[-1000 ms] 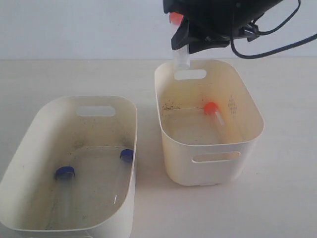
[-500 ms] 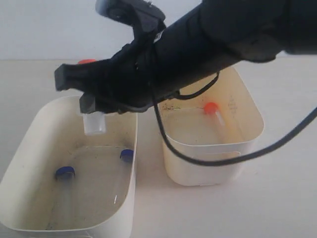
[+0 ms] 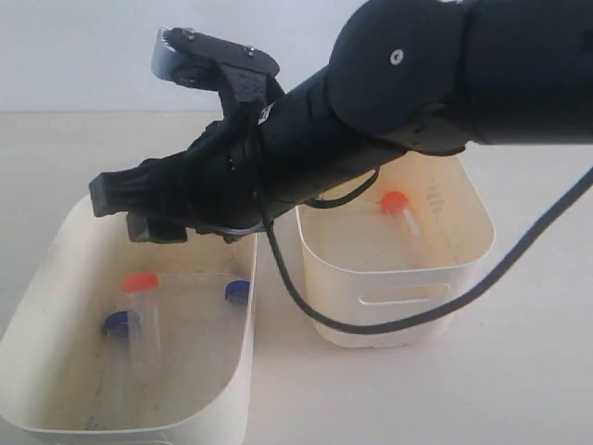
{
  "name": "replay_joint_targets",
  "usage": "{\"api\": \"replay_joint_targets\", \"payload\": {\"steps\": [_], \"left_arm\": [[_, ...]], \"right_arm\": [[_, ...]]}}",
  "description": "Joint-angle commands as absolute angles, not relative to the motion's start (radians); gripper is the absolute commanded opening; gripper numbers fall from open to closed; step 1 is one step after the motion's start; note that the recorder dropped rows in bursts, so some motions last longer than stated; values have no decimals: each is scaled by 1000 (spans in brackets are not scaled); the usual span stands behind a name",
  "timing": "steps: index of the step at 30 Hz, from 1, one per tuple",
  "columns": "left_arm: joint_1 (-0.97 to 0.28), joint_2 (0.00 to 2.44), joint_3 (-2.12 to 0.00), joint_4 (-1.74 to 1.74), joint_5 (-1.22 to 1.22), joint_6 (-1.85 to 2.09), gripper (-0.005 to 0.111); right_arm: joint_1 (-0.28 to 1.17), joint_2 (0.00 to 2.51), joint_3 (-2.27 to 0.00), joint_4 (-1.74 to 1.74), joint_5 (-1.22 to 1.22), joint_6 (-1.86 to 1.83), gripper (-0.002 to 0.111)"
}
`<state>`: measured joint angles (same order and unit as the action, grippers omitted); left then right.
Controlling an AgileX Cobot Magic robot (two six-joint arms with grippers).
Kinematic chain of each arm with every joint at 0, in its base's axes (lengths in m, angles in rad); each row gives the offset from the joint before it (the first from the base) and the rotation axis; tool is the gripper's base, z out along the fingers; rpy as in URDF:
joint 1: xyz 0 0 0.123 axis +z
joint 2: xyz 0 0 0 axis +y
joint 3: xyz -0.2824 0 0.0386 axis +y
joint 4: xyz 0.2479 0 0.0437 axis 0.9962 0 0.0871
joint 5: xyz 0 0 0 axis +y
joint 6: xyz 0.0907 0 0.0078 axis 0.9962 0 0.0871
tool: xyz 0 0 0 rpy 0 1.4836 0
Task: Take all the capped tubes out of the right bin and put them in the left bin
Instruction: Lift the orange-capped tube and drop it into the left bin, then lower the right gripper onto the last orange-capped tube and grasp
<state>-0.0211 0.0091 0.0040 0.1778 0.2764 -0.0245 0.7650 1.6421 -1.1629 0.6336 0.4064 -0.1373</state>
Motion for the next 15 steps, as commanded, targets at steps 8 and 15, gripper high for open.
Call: {"api": "replay_joint_targets", "payload": {"steps": [8, 15], "left_arm": [[-20, 9, 0, 177, 261, -36, 4], [-20, 9, 0, 177, 261, -36, 4]], "right_arm": [[487, 1748, -1611, -143, 1023, 179, 29], [487, 1969, -1725, -355, 1221, 263, 28]]}}
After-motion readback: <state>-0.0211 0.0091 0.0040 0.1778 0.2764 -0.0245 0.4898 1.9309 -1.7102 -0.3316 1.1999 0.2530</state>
